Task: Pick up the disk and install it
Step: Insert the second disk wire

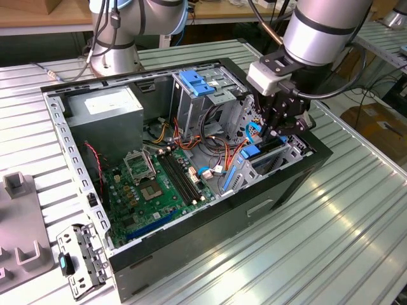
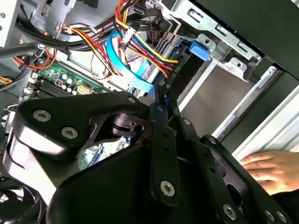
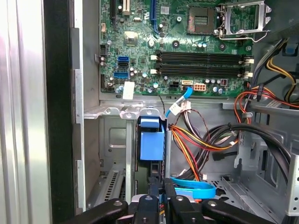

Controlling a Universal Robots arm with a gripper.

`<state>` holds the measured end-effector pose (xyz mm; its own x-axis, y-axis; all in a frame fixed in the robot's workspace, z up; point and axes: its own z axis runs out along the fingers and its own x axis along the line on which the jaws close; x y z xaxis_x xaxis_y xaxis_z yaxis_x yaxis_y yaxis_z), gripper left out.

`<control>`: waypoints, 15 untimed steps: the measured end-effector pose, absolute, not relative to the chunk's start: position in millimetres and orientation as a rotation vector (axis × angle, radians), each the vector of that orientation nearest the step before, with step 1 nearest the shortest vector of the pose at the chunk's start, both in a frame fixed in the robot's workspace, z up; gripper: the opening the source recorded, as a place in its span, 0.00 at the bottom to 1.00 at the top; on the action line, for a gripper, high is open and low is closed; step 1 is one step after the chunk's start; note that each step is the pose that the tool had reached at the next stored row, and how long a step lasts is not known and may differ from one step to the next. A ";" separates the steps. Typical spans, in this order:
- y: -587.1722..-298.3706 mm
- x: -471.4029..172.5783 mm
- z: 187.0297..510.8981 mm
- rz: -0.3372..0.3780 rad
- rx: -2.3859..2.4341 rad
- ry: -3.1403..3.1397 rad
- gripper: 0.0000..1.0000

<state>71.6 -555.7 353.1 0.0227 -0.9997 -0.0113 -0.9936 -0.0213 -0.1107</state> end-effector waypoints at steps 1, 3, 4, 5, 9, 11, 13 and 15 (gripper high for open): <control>-557.0 69.9 353.1 -0.104 -2.174 2.127 0.16; -558.2 68.3 353.1 -0.102 -2.167 2.122 0.16; -559.1 68.0 353.0 -0.101 -2.164 2.119 0.16; -560.5 68.0 352.7 -0.102 -2.162 2.117 0.16; -562.7 67.9 351.9 -0.097 -2.157 2.113 0.16; -562.7 68.0 351.8 -0.095 -2.157 2.113 0.16; -562.7 67.9 351.8 -0.094 -2.156 2.112 0.16; -562.7 67.9 351.8 -0.092 -2.155 2.112 0.16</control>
